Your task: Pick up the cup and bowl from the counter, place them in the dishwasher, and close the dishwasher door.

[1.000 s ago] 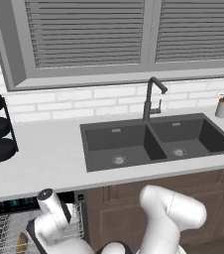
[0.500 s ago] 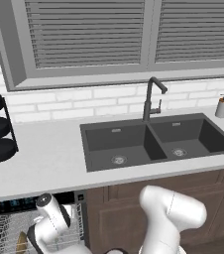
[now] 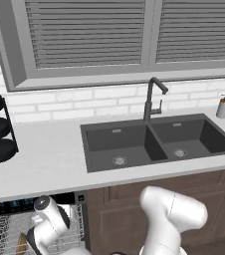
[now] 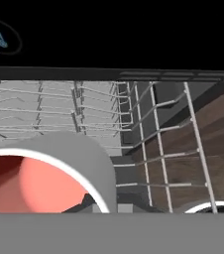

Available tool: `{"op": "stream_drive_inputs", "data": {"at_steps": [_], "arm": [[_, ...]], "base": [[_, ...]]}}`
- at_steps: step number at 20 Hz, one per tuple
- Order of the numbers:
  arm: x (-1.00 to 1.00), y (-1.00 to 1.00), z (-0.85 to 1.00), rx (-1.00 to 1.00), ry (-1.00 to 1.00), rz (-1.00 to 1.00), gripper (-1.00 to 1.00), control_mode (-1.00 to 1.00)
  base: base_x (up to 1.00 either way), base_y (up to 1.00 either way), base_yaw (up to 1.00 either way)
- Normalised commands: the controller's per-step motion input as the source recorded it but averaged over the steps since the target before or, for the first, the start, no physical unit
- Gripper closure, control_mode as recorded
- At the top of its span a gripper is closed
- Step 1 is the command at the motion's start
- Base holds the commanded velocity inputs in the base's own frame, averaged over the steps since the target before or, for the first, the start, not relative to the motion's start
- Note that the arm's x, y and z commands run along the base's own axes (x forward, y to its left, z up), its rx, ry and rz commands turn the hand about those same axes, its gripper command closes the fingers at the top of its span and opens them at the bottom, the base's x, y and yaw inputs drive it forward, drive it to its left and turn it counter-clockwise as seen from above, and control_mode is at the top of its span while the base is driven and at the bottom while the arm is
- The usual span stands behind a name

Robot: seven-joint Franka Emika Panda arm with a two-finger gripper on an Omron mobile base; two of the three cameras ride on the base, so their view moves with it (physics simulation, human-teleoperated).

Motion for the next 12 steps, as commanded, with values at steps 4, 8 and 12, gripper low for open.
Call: {"op": "stream_drive_inputs", "data": {"at_steps": [4, 8, 12], "arm": [[0.42, 0.21, -0.27, 0.00, -0.11, 0.00, 1.00, -1.00], [0.37, 0.26, -0.79, 0.00, 0.00, 0.00, 1.00, -1.00], [0.24, 0.28, -0.94, 0.00, 0.00, 0.00, 1.00, -1.00]], "base": [[0.00, 0.00, 0.00], [0.00, 0.00, 0.00], [0.00, 0.00, 0.00]]}}
